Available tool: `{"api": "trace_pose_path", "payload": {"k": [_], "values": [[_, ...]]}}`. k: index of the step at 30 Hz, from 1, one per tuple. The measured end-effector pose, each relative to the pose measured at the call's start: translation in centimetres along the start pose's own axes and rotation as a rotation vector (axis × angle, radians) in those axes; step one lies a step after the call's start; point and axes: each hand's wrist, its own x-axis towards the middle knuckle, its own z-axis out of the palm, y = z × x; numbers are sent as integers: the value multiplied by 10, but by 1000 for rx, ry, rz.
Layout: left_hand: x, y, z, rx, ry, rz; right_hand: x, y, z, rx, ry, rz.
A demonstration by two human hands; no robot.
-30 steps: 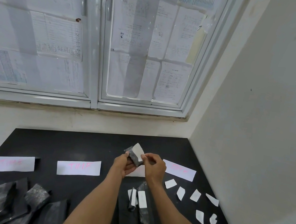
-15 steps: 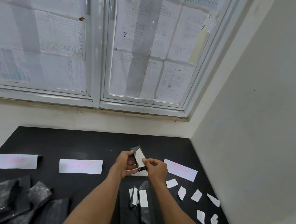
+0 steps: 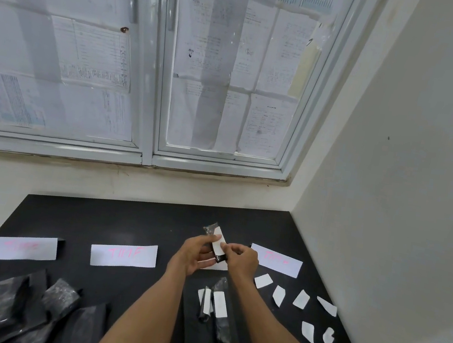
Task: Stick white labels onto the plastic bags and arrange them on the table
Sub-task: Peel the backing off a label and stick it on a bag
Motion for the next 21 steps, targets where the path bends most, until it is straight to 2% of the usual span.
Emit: {"api": "trace_pose_path", "payload": {"k": [16,19,21], "values": [[2,4,8,-79,136,-15,-3,1,2,-24,-34,-115],[5,4,6,-66,172,-20,-4,1,3,102,-75,-63],[7,3,2,-61,205,-27,0,4,2,105,-158,-26]]}}
